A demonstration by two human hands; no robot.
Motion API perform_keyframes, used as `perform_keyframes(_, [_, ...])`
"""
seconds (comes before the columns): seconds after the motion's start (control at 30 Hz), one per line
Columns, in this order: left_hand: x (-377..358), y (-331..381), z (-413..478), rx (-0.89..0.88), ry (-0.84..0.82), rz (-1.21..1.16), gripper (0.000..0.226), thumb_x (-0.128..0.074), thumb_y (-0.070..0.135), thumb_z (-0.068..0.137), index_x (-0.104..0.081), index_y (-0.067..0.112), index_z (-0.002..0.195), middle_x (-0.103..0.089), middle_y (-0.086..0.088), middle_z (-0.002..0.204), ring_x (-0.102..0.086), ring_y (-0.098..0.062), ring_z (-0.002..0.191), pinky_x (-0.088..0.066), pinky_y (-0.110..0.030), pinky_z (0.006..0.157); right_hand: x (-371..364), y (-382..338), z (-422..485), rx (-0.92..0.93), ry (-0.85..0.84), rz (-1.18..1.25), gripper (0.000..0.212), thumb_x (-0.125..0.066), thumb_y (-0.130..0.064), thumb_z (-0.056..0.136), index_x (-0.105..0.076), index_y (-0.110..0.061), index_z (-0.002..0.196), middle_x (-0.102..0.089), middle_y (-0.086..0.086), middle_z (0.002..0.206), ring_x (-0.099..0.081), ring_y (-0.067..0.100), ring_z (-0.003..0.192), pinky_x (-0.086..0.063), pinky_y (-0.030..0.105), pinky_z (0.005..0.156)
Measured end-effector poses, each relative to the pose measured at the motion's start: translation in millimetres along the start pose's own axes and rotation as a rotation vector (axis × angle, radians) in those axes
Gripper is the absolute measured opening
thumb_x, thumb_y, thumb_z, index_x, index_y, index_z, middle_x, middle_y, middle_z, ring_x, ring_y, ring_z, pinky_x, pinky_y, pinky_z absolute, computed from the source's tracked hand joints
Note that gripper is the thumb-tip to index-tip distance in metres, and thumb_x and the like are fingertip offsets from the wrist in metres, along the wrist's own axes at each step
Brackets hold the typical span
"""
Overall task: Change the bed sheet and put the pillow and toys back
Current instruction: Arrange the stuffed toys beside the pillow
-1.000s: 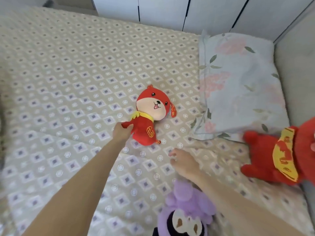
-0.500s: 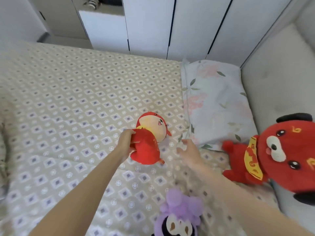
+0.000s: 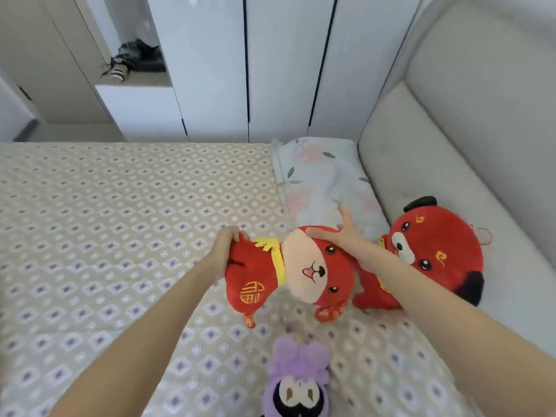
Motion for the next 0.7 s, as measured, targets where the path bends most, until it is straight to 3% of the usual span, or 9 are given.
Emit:
perform_keyframes(0.1, [-13,2,-5,0.017,-0.02,-0.024,0.009,-0.04,0.017,0.047,-0.045,0.012,0.053,-0.047,-0.001,0.059,-0.045,-0.016,0.047,-0.035,-0.025,0.053,17,12,-12,-0.001,0.01,0.094,0.135,-0.084,-0.071,0.034,-0.008,-0.051,0.144,-0.029,0.004,0.148,-0.05,0.022,0.113,-0.05,0.044,0.089])
perform_keyframes(0.2, [-16,-2,-4,0.044,-0.003,-0.048,0.013,-0.041,0.019,0.045,-0.044,0.012,0.056,-0.047,0.0,0.058,-0.044,-0.017,0.048,-0.035,-0.025,0.053,24,22,-20,0.019,0.009,0.201,0.125,-0.086,-0.067,0.033,-0.022,-0.05,0.139,-0.036,-0.005,0.144,-0.056,0.014,0.104,-0.053,0.045,0.089])
perform_keyframes(0.33, [-19,-9,0,0.07,0.013,-0.068,0.012,-0.042,0.019,0.047,-0.043,0.013,0.057,-0.046,0.002,0.059,-0.042,-0.016,0.049,-0.032,-0.026,0.054,24,35,-25,-0.015,-0.074,0.167,0.12,-0.092,-0.056,0.032,-0.028,-0.047,0.133,-0.044,-0.009,0.129,-0.057,0.021,0.11,-0.056,0.047,0.086])
perform_keyframes(0.43, [-21,-17,2,0.092,0.067,-0.068,0.006,-0.044,0.019,0.064,-0.047,0.015,0.061,-0.051,0.002,0.061,-0.047,-0.016,0.054,-0.035,-0.026,0.055,24,44,-24,-0.045,-0.132,0.097,0.113,-0.093,-0.042,0.043,-0.024,-0.043,0.133,-0.05,-0.006,0.123,-0.059,0.018,0.105,-0.058,0.036,0.07])
perform_keyframes(0.5, [-29,-23,5,0.117,0.085,-0.004,0.008,-0.044,0.013,0.078,-0.052,0.014,0.075,-0.054,-0.002,0.072,-0.051,-0.017,0.065,-0.04,-0.029,0.061,31,46,-19,-0.024,-0.03,0.059,0.103,-0.088,-0.035,0.054,-0.025,-0.039,0.135,-0.051,-0.006,0.117,-0.059,0.015,0.1,-0.055,0.029,0.065])
perform_keyframes(0.53, [-37,-26,10,0.126,0.076,0.07,0.012,-0.047,0.012,0.083,-0.055,0.014,0.091,-0.055,-0.003,0.084,-0.055,-0.019,0.078,-0.042,-0.032,0.07,39,47,-14,-0.008,0.057,0.025,0.098,-0.086,-0.032,0.058,-0.026,-0.037,0.135,-0.05,-0.006,0.116,-0.057,0.016,0.102,-0.054,0.031,0.069])
perform_keyframes(0.6, [-52,-33,14,0.129,0.033,0.262,0.043,-0.053,0.013,0.087,-0.044,0.021,0.128,-0.05,-0.004,0.115,-0.049,-0.023,0.112,-0.039,-0.042,0.094,54,49,-9,0.02,0.231,-0.1,0.092,-0.084,-0.033,0.059,-0.029,-0.035,0.133,-0.045,0.0,0.122,-0.051,0.023,0.112,-0.051,0.041,0.086])
perform_keyframes(0.63, [-61,-35,15,0.119,0.013,0.323,0.05,-0.054,0.014,0.089,-0.039,0.024,0.135,-0.046,-0.002,0.126,-0.043,-0.024,0.122,-0.035,-0.044,0.101,61,52,-7,0.018,0.305,-0.186,0.091,-0.083,-0.036,0.058,-0.029,-0.035,0.131,-0.042,0.004,0.127,-0.048,0.026,0.117,-0.048,0.044,0.094])
perform_keyframes(0.7, [-76,-41,22,0.105,-0.016,0.358,0.046,-0.049,0.013,0.091,-0.044,0.024,0.135,-0.046,-0.002,0.135,-0.044,-0.023,0.123,-0.038,-0.041,0.101,76,65,-2,-0.032,0.408,-0.334,0.093,-0.081,-0.044,0.057,-0.027,-0.035,0.133,-0.036,0.008,0.135,-0.045,0.03,0.121,-0.044,0.043,0.098])
Point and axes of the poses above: each hand's wrist, its own z-axis towards the middle knuckle, its own x-axis out of the back of the hand, y = z × x, the point moved 8 cm from there along z, towards the middle knuckle
